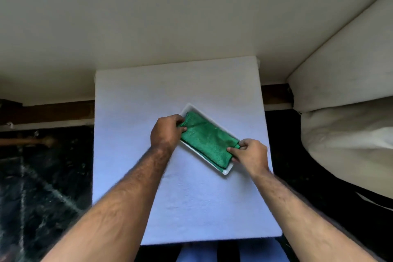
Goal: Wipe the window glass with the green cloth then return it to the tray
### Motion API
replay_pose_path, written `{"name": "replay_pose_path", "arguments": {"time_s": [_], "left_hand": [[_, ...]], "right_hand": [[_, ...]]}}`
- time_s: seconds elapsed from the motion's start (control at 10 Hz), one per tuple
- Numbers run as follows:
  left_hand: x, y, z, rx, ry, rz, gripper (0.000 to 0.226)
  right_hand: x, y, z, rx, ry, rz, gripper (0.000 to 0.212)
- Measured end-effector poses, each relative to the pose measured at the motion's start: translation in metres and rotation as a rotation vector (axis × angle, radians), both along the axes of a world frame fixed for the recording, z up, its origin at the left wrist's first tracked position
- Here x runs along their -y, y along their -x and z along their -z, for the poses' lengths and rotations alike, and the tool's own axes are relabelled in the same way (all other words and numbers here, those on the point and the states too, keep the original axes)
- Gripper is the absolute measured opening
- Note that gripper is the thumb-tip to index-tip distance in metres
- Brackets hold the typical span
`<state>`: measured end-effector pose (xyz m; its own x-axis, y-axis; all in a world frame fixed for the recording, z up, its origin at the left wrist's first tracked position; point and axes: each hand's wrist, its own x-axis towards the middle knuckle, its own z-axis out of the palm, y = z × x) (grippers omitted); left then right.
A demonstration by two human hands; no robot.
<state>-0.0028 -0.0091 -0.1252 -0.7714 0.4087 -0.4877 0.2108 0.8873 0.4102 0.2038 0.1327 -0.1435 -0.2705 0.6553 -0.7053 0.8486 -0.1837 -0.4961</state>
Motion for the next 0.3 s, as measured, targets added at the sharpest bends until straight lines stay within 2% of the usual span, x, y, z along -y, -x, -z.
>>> {"name": "replay_pose_path", "arguments": {"time_s": [0.1,0.2,0.3], "left_hand": [[0.000,-0.003,0.007,-0.138,0.081,0.169,0.037],[-0.002,-0.003,0.006,-0.252,0.073,0.266,0.038],[-0.005,-0.002,-0.007,-0.343,0.085,0.366,0.041]], "right_hand": [[0.003,0.006,-0.007,0.173,-0.169,-0.232,0.034],[-0.002,0.015,-0.017,0.300,-0.349,-0.477,0.047],[-0.012,0.026,-0.036,0.244,-0.464,-0.670,0.040]]}}
